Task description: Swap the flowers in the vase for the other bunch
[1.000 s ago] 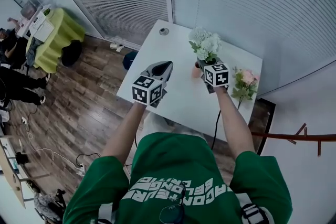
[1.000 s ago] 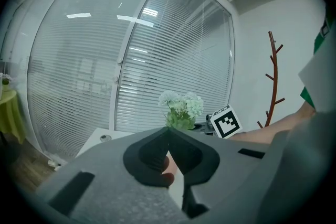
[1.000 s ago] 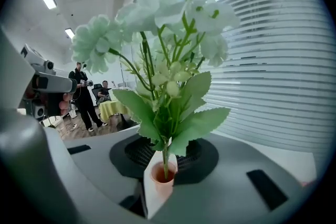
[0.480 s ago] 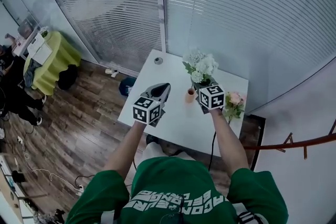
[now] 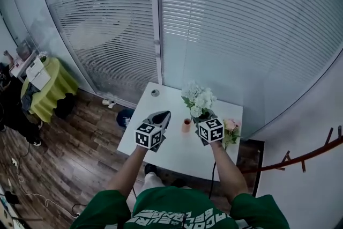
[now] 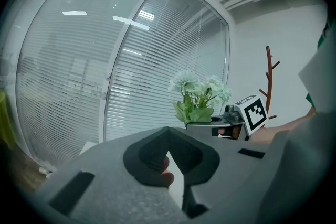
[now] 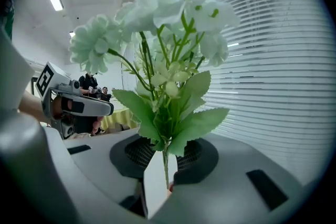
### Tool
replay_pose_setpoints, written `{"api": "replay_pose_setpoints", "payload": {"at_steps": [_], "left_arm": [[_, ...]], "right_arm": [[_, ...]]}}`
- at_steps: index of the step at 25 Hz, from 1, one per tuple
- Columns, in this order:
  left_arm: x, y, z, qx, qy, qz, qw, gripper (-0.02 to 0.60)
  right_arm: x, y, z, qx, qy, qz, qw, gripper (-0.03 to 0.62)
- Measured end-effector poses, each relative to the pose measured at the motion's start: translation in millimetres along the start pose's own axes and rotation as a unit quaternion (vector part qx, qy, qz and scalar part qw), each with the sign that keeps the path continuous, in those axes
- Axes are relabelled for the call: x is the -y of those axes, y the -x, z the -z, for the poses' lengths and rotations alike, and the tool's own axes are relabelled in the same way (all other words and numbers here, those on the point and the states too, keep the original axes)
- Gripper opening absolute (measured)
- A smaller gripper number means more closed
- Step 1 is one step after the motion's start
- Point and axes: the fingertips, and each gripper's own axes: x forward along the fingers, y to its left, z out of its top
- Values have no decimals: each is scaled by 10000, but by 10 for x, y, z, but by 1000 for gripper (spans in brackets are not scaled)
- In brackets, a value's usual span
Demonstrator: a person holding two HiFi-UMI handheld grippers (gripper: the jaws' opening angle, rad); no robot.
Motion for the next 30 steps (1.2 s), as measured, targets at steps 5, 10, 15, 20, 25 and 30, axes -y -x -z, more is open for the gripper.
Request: {"api": "replay_pose_setpoints", "payload": {"at_steps": [5, 10, 15, 20, 25, 30], "left_arm": [[74, -58, -3, 10, -36, 54, 10000, 2], [82, -93, -61, 54, -64, 52, 10000, 2], [11, -103, -83, 70, -64, -4, 10000, 2], [-218, 22, -189, 109, -81, -233, 9996, 2], [-687, 414, -138, 201, 55, -697, 9974, 2], [-1100, 785, -175, 308, 209, -1079, 9935, 2]], "right_arm": [[86, 156, 33, -1, -37, 75, 10000, 77], [122, 205, -26, 47, -50, 79, 9999, 77], [83, 109, -67, 32, -100, -38, 9999, 77], [-96, -183, -198, -20, -59, -338, 9994, 77], [-620, -664, -257, -26, -78, -872, 9962, 77], [-1148, -1096, -372, -69, -116, -1325, 9911, 77]]}}
